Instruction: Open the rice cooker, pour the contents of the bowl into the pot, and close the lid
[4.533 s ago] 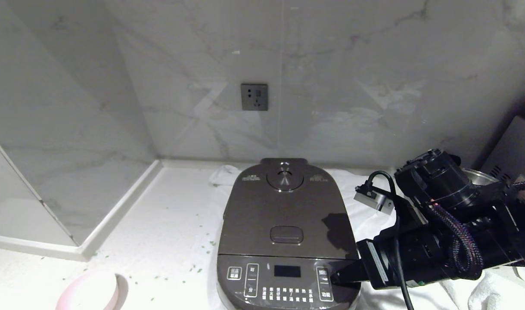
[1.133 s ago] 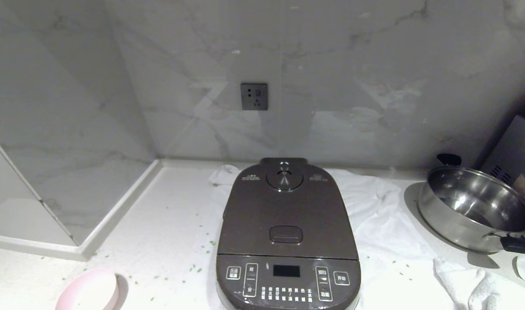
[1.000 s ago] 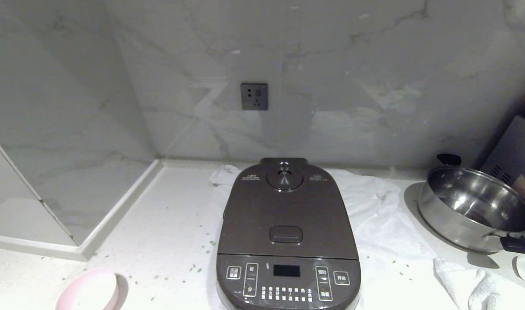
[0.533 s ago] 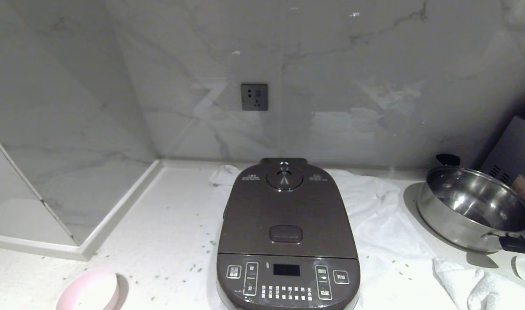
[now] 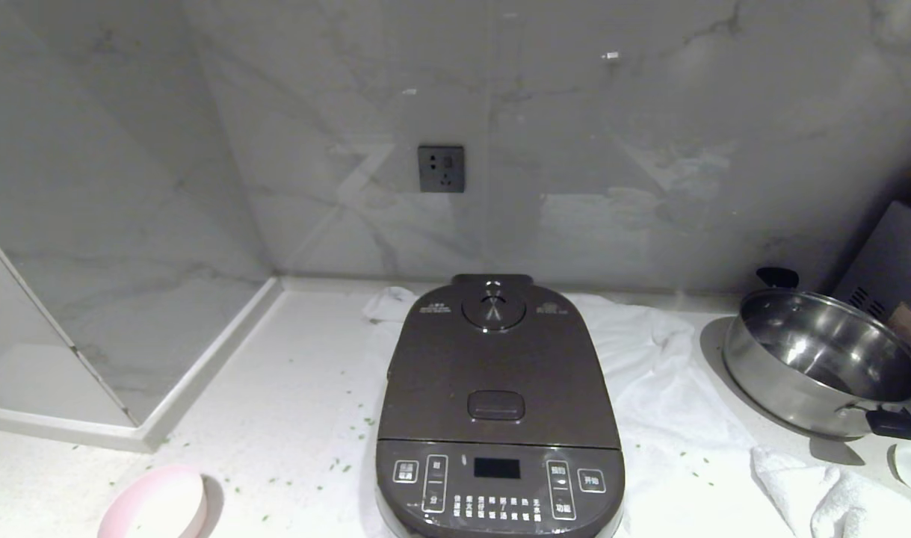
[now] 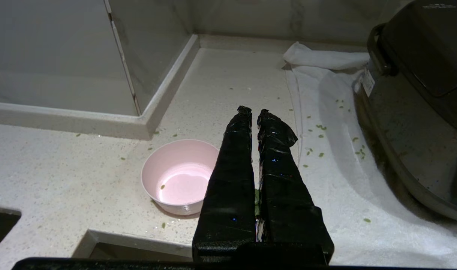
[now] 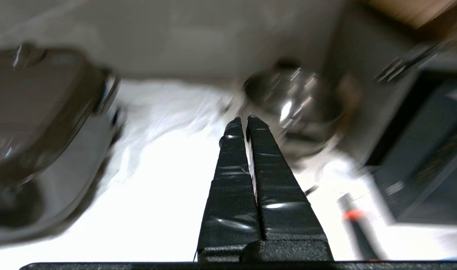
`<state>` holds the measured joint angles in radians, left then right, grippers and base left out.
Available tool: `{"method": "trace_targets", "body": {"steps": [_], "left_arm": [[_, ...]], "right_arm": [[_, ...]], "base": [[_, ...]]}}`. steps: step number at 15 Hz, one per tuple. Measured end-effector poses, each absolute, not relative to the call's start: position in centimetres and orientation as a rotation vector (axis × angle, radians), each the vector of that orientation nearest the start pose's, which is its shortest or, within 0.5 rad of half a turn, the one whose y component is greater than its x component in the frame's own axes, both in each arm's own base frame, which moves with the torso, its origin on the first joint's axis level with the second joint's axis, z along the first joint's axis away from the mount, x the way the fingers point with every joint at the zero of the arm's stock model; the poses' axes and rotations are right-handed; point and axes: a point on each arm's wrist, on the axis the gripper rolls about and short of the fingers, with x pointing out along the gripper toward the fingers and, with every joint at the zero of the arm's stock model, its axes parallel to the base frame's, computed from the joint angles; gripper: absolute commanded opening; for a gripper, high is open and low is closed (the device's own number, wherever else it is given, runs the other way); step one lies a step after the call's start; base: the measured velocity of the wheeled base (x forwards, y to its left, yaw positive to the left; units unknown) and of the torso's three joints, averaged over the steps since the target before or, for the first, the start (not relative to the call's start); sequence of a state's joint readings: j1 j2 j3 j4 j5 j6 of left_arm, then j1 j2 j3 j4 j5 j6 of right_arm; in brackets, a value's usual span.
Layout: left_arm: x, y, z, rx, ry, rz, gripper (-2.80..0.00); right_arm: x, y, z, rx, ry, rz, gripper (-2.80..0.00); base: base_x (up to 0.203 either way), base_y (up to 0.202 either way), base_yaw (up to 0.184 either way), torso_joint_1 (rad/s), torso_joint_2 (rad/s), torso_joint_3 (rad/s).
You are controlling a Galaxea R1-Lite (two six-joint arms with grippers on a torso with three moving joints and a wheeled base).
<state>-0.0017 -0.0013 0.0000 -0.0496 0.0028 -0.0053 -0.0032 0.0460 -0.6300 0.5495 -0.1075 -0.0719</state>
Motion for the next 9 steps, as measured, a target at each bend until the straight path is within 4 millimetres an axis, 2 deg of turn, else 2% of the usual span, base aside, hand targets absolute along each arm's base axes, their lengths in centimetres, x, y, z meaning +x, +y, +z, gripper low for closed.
{"method": "trace_targets", "body": {"steps": [3, 6, 9], "left_arm": [[-2.3, 0.0, 8.1, -0.005, -0.051, 0.001, -2.8], [-2.3, 0.0, 8.1, -0.006, -0.051, 0.001, -2.8], [-2.3, 0.0, 8.1, -0.006, -0.051, 0.001, -2.8]], "right_arm": [[-6.7, -0.2, 13.6, -0.021, 0.056, -0.069, -2.8], [-3.9, -0.1, 10.0, -0.078, 0.057, -0.061, -2.8], [-2.6, -0.1, 8.8, -0.083, -0.041, -0.028, -2.8]], "base": [[0.0, 0.0, 0.0, 0.0, 0.0, 0.0], [0.0, 0.0, 0.0, 0.0, 0.0, 0.0], [0.0, 0.0, 0.0, 0.0, 0.0, 0.0]]}}
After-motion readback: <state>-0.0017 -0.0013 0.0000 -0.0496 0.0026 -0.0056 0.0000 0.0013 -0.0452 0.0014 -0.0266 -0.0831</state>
